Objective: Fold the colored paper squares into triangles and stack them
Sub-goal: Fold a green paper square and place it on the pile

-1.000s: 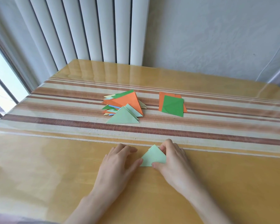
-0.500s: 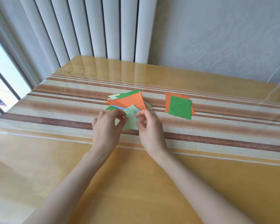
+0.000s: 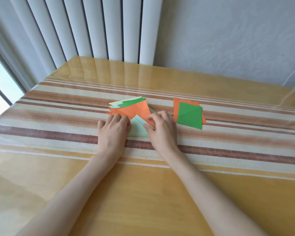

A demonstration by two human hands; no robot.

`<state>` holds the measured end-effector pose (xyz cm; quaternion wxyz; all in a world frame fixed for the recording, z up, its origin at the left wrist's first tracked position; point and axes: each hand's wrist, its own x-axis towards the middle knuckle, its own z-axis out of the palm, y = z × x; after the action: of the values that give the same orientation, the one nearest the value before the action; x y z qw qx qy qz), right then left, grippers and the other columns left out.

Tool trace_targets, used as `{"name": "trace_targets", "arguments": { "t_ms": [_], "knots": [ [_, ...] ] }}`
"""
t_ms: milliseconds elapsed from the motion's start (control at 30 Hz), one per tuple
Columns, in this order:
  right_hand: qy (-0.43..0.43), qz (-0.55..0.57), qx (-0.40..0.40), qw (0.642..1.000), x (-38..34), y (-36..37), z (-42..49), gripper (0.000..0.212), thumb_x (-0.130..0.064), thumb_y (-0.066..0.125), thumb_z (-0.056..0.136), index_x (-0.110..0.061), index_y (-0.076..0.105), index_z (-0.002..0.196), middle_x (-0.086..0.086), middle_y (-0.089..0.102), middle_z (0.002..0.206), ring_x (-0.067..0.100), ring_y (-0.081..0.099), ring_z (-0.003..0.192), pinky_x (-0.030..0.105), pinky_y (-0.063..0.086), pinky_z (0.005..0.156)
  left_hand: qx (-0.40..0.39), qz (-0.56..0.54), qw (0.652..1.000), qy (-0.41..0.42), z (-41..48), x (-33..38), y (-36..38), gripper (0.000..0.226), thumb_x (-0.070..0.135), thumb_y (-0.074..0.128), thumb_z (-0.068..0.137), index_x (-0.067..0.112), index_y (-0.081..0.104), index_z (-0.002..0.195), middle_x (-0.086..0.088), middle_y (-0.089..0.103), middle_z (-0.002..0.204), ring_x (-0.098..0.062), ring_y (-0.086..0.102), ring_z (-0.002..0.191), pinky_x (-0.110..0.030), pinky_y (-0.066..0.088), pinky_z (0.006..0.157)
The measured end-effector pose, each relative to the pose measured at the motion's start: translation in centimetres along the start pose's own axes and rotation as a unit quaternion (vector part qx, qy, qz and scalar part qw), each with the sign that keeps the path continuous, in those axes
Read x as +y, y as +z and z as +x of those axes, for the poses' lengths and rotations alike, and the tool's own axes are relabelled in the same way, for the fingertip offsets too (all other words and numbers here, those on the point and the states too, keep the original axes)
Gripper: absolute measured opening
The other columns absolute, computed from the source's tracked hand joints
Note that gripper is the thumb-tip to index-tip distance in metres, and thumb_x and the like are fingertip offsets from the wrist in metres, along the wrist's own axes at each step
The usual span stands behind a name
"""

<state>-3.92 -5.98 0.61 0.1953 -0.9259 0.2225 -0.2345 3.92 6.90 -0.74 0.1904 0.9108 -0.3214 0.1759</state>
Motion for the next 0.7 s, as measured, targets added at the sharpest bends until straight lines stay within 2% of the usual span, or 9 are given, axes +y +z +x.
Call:
{"name": "trace_targets", "arguments": {
  "t_ms": [67,133,200,267,367,400,467,600,700],
  "knots": [
    [0.028,-0.042,0.009,0.999,2.8,-1.7,1.4,0.04,-0.033,0.059,0.093,-0.014,0.057,0.129,0.012,0.047,0.135,0.032,0.043,0.123,0.04,0.033,0.1,-0.001,0.008,1.0,0.002,-0.2,0.0,-0.1,0.014,0.009,0.075,0.08,0.012,0.062,0.076,-0.007,0.059,0.075,-0.031,0.057,0.072,-0.037,0.026,0.066],
    [0.082,-0.124,-0.083,0.985,5.9,-3.8,2.7,0.058,-0.051,0.04,0.098,-0.026,0.03,0.149,0.011,0.016,0.158,0.032,0.018,0.143,0.044,0.016,0.115,-0.004,0.017,1.0,0.002,-0.6,0.1,-0.3,0.012,0.009,0.075,0.079,0.012,0.063,0.077,-0.007,0.058,0.075,-0.031,0.057,0.074,-0.038,0.028,0.066],
    [0.101,-0.166,-0.185,0.963,7.9,-5.2,3.2,0.064,-0.064,0.023,0.096,-0.036,0.013,0.152,0.005,-0.001,0.161,0.029,0.002,0.147,0.046,0.004,0.117,-0.012,0.017,1.0,0.001,-1.0,0.5,-0.5,0.009,0.01,0.074,0.08,0.011,0.065,0.08,-0.008,0.059,0.08,-0.033,0.058,0.078,-0.04,0.033,0.068],
    [0.082,-0.172,-0.239,0.952,8.4,-5.6,2.7,0.067,-0.068,0.015,0.093,-0.038,0.012,0.152,0.003,0.001,0.162,0.026,0.002,0.148,0.046,0.004,0.118,-0.005,0.022,1.0,-0.002,-1.4,1.1,-0.9,0.01,0.013,0.075,0.078,0.01,0.067,0.083,-0.01,0.06,0.085,-0.034,0.058,0.078,-0.042,0.038,0.07],
    [0.038,-0.167,-0.246,0.954,8.0,-5.6,0.5,0.066,-0.069,0.015,0.093,-0.039,0.011,0.152,-0.001,-0.001,0.162,0.022,-0.001,0.148,0.042,0.003,0.118,0.043,0.011,0.999,0.009,-2.0,2.5,-1.6,0.01,0.014,0.074,0.08,0.009,0.067,0.086,-0.013,0.061,0.093,-0.035,0.057,0.079,-0.044,0.041,0.071],
    [0.024,-0.164,-0.24,0.956,7.9,-5.7,-0.5,0.065,-0.068,0.016,0.094,-0.04,0.011,0.152,-0.002,-0.001,0.162,0.02,-0.001,0.148,0.04,0.002,0.118,0.066,0.008,0.998,0.021,-2.3,3.0,-1.8,0.007,0.015,0.069,0.084,0.009,0.066,0.086,-0.013,0.06,0.095,-0.035,0.056,0.081,-0.044,0.041,0.073],
    [0.007,-0.152,-0.232,0.961,7.8,-6.1,-2.3,0.061,-0.065,0.018,0.095,-0.041,0.014,0.151,-0.003,0.0,0.162,0.018,-0.001,0.148,0.038,0.0,0.118,0.088,-0.002,0.995,0.041,-3.1,4.0,-2.0,0.018,0.023,0.051,0.088,0.011,0.064,0.088,-0.011,0.059,0.1,-0.032,0.05,0.085,-0.042,0.038,0.075],
    [-0.016,-0.134,-0.226,0.965,7.9,-7.3,-5.0,0.061,-0.064,0.022,0.095,-0.04,0.017,0.151,-0.006,0.004,0.161,0.016,0.002,0.148,0.038,-0.001,0.118,0.071,-0.06,0.991,0.094,-5.2,6.0,-2.2,0.027,0.027,0.042,0.089,0.014,0.065,0.093,-0.008,0.058,0.101,-0.027,0.046,0.088,-0.037,0.031,0.074],
    [-0.034,-0.135,-0.226,0.964,7.9,-8.6,-6.4,0.073,-0.066,0.026,0.094,-0.028,0.01,0.154,-0.007,0.006,0.161,0.013,0.006,0.147,0.034,0.0,0.118,0.035,-0.119,0.985,0.124,-6.7,7.5,-1.9,0.025,0.028,0.043,0.088,0.015,0.063,0.096,-0.004,0.055,0.101,-0.024,0.048,0.087,-0.034,0.031,0.071]
  ]
}}
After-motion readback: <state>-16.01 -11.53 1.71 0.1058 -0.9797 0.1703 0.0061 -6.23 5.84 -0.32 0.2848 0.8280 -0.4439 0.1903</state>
